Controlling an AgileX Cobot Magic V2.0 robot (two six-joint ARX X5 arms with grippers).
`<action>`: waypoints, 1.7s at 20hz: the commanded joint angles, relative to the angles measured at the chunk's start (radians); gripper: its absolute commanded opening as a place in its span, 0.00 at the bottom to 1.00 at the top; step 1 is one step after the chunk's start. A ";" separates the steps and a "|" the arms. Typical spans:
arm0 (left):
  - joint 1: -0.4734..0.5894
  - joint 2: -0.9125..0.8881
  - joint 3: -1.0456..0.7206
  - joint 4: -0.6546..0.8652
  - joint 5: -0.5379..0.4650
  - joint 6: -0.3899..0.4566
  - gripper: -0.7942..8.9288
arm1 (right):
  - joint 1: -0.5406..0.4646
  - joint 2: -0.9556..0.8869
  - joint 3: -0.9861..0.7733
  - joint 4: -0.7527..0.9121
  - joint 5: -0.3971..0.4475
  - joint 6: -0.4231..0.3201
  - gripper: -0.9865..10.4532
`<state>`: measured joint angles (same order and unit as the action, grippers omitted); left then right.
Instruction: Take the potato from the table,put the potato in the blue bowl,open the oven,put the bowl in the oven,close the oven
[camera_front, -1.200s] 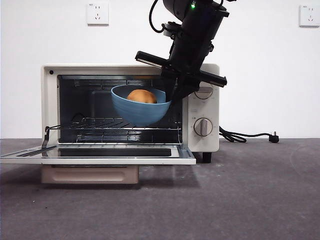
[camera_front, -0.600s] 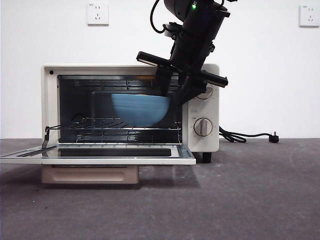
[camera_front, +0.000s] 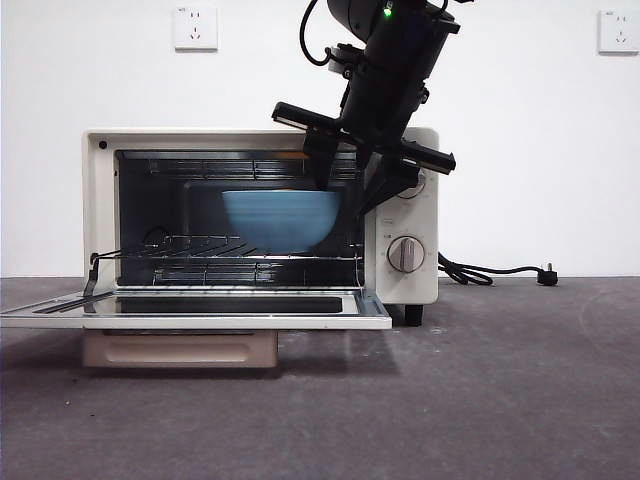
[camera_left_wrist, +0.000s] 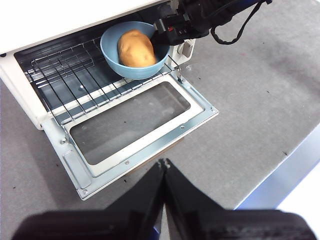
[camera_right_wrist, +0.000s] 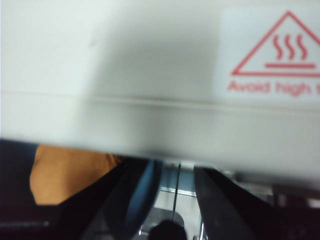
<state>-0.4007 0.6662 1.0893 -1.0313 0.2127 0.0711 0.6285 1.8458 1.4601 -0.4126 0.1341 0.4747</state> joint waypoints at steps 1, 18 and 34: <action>-0.003 -0.001 -0.006 0.002 0.002 0.012 0.07 | 0.003 -0.048 0.003 -0.013 0.001 -0.004 0.26; -0.003 0.019 -0.007 0.012 -0.003 0.008 0.07 | 0.010 -0.417 0.003 -0.496 -0.241 -0.246 0.25; 0.278 0.120 -0.300 0.312 0.000 -0.069 0.07 | 0.016 -0.951 0.003 -0.794 -0.240 -0.306 0.25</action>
<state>-0.1303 0.7746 0.8032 -0.7284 0.2008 0.0132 0.6418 0.8925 1.4609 -1.2125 -0.1051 0.1581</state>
